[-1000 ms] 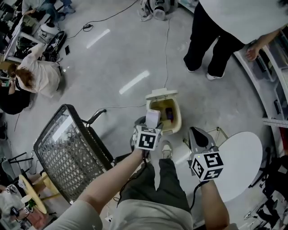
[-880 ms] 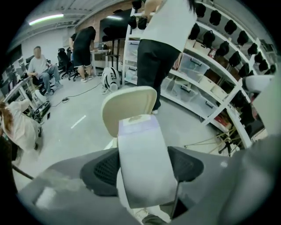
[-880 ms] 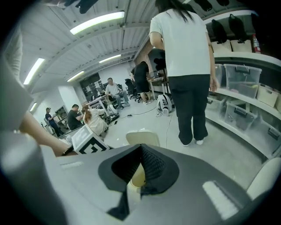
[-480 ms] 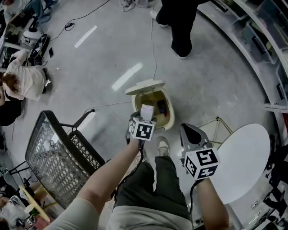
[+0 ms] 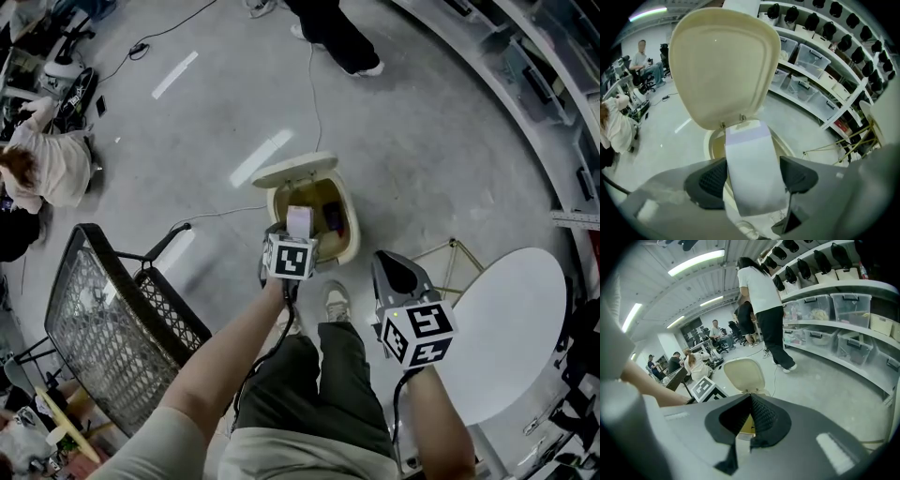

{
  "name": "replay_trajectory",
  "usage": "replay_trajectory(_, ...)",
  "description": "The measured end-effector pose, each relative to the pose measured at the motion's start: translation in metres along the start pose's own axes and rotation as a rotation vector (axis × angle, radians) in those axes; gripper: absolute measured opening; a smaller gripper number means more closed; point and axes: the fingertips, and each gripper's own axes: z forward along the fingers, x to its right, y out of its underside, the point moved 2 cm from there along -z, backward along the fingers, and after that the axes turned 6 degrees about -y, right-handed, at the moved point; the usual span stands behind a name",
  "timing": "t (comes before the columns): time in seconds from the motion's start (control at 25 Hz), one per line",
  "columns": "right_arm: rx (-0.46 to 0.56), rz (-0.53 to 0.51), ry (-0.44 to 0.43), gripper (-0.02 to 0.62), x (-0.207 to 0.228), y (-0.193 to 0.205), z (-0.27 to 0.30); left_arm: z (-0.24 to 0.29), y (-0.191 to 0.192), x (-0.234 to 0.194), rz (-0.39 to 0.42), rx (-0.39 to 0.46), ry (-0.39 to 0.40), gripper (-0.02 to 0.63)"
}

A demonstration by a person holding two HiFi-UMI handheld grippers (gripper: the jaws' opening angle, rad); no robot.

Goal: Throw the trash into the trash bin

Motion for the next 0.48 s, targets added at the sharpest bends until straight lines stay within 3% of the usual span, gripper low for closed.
replay_trajectory(0.28,0.004,-0.021,-0.005,0.003,-0.012,-0.011,-0.019,-0.035,-0.015,-0.002,0.02,0.065,-0.021,0.391)
replay_trajectory(0.48,0.018,-0.041,-0.014,0.003,-0.028,-0.036,-0.047,-0.098,-0.031,0.007,0.008,0.093,0.001,0.39)
